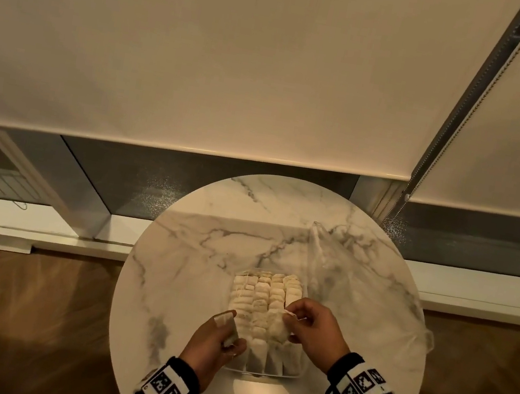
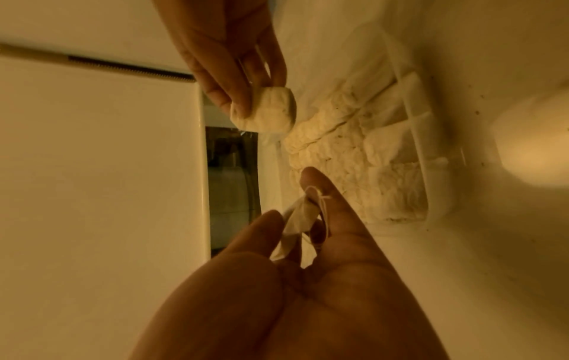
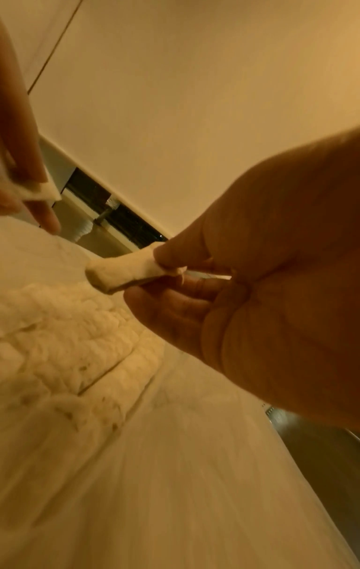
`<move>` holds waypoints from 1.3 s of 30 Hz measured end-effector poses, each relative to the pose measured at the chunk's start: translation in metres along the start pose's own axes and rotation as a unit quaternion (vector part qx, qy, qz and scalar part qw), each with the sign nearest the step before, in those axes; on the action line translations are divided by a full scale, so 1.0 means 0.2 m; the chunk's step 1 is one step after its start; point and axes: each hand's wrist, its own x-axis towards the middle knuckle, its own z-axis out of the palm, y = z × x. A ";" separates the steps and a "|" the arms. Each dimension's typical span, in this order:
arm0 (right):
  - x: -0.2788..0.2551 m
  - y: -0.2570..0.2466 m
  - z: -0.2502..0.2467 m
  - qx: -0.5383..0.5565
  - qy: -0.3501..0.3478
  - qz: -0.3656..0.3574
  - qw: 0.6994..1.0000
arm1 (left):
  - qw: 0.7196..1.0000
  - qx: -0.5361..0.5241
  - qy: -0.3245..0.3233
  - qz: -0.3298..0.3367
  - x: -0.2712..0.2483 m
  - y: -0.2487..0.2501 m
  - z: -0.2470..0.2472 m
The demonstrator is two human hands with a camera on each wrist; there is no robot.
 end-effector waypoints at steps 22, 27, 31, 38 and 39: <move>0.05 0.20 -0.02 -0.245 -0.059 0.041 0.967 | 0.744 0.641 -0.014 0.189 0.14 0.06 0.02; 0.07 0.20 0.08 -0.248 -0.081 0.042 0.964 | 0.692 0.695 -0.057 0.184 0.17 0.08 0.01; 0.09 0.19 0.14 -0.257 -0.105 0.043 0.960 | 0.660 0.734 -0.067 0.145 0.17 0.12 0.01; 0.12 0.23 0.21 -0.283 -0.117 0.069 0.949 | 0.587 0.801 -0.087 0.084 0.22 0.13 0.04; 0.12 0.24 0.22 -0.292 -0.119 0.069 0.946 | 0.582 0.805 -0.088 0.076 0.22 0.13 0.06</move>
